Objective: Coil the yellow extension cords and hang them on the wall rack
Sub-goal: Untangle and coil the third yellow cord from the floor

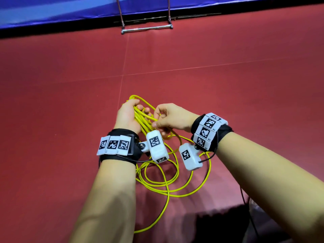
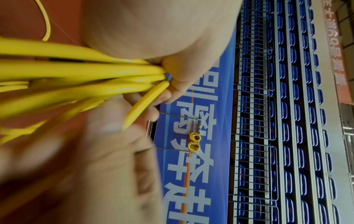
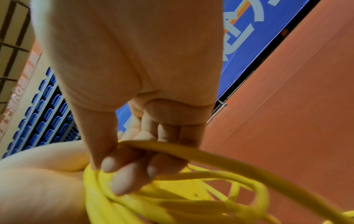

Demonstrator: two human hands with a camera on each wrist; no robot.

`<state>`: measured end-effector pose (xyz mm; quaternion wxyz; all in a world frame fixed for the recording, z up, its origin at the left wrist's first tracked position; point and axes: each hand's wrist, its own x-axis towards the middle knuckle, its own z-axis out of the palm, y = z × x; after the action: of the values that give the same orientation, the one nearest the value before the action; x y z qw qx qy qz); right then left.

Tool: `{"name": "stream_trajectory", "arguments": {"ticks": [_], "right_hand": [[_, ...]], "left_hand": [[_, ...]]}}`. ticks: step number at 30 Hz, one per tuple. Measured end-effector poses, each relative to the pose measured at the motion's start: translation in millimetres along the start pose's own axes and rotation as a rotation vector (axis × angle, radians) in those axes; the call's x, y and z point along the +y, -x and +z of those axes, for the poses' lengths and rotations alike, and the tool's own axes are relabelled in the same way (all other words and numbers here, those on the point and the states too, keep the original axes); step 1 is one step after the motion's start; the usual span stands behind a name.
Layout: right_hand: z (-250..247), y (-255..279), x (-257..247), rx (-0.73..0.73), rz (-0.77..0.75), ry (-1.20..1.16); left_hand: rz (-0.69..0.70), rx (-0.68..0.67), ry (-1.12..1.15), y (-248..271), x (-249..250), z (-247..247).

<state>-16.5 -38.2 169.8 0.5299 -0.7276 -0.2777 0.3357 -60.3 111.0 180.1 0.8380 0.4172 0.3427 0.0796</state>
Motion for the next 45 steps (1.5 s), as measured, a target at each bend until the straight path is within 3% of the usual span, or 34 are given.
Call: {"name": "stream_trajectory", "arguments": {"ticks": [4,11,14,18,25,29,34,39,45], "right_hand": [[-16,6,24,0.013,0.083,0.207],[-46,5,51,0.188,0.153,0.559],[-51,2,44,0.246,0.125,0.663],[-60,3,47,0.289,0.132,0.652],[-66,9,59,0.363,0.113,0.617],[-76,18,81,0.315,0.23,0.601],[-77,34,116,0.291,0.365,0.389],[-75,29,92,0.416,0.417,0.587],[-72,16,79,0.388,0.448,0.714]], "left_hand": [[0.078,0.064,0.142,-2,19,-11],[0.277,0.207,0.184,8,43,-25],[0.255,0.213,0.229,8,51,-29],[0.225,0.193,0.31,14,60,-29],[0.259,0.143,0.2,30,84,-21],[0.336,0.184,0.252,43,99,-22],[0.35,0.136,0.37,34,101,-37],[0.323,0.125,0.277,26,90,-38],[0.292,0.091,0.114,18,74,-40]]}}
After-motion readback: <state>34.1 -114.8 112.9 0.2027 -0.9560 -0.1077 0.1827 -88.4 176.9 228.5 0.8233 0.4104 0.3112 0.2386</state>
